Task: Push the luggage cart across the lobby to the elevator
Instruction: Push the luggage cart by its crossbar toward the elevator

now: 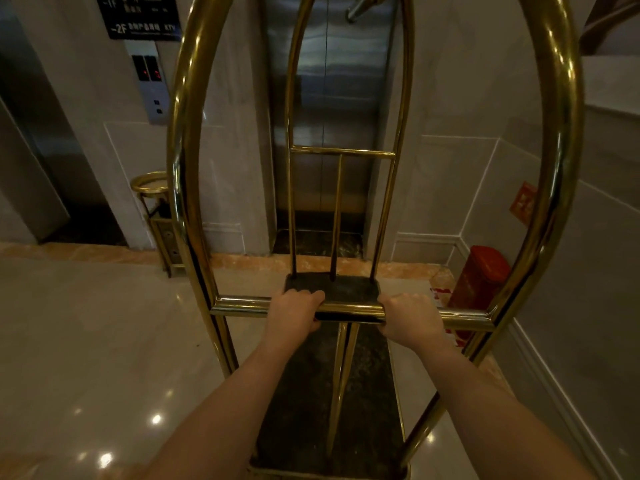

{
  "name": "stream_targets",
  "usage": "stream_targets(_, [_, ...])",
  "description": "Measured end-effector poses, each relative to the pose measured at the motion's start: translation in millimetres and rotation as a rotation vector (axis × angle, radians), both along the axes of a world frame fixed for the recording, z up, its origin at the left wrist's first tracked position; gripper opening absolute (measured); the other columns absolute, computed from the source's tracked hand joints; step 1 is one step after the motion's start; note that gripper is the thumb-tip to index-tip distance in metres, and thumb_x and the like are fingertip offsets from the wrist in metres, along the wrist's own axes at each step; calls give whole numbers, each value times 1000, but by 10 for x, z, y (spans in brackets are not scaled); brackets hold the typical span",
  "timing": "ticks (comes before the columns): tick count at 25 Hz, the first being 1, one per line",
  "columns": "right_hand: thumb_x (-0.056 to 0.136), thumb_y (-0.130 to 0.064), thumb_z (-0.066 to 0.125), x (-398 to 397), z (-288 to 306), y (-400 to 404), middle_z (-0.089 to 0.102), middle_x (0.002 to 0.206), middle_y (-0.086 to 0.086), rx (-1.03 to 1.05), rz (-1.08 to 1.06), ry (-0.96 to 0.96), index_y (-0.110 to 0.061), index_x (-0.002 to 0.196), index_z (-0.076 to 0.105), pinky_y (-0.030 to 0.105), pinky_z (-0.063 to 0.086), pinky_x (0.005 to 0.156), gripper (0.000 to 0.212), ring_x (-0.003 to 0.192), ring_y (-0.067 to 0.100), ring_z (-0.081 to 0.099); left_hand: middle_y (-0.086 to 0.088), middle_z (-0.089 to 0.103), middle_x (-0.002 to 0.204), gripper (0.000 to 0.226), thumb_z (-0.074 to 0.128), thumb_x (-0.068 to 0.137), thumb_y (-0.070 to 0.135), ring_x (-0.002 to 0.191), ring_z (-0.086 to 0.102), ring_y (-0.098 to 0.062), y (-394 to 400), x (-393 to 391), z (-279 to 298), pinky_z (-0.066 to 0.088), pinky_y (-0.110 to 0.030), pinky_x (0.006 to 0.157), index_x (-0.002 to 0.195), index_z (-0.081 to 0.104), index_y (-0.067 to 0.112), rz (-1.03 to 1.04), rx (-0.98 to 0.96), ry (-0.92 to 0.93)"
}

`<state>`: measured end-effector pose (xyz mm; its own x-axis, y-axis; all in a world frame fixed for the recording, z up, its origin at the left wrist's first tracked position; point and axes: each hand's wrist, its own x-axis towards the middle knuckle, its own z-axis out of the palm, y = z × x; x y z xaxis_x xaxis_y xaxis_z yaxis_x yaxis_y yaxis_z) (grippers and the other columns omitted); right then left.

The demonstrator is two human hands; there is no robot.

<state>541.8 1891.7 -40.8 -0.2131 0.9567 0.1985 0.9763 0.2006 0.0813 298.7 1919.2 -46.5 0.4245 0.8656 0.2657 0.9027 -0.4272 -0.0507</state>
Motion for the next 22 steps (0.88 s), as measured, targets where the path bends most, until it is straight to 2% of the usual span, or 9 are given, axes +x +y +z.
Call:
stream_targets(5, [82,-41,66,4,61,-65,53,72,-11,-5,35,7,-29,95,58,28,35,56,19,61,9,48,3,60,81,35,76,69,35,74,56,-19,-52,39,-18,31,-34,63,95,54,28,32,31,21])
stream_targets(11, [84,-43,63,-13,75,-234,58,76,-9,-32,61,23,-29,98,57,30,47,60,20,64,11,54,3,61,82,35,75,69,35,74,56,-19,-268,18,-19,31,-33,65,97,56,26,49,46,5])
stream_targets(17, [83,-42,64,-62,59,-425,51,69,-11,-31,36,7,-30,97,57,30,40,55,20,60,11,50,3,60,94,31,67,79,37,87,56,-20,-530,-5,74,33,-34,72,104,51,27,54,-5,3])
stream_targets(22, [83,-31,69,-185,106,-539,51,75,-8,-80,-53,60,-27,102,57,32,43,59,22,70,17,57,-1,58,107,39,65,81,39,100,53,-24,-638,21,91,36,-38,83,114,48,25,91,-33,-17])
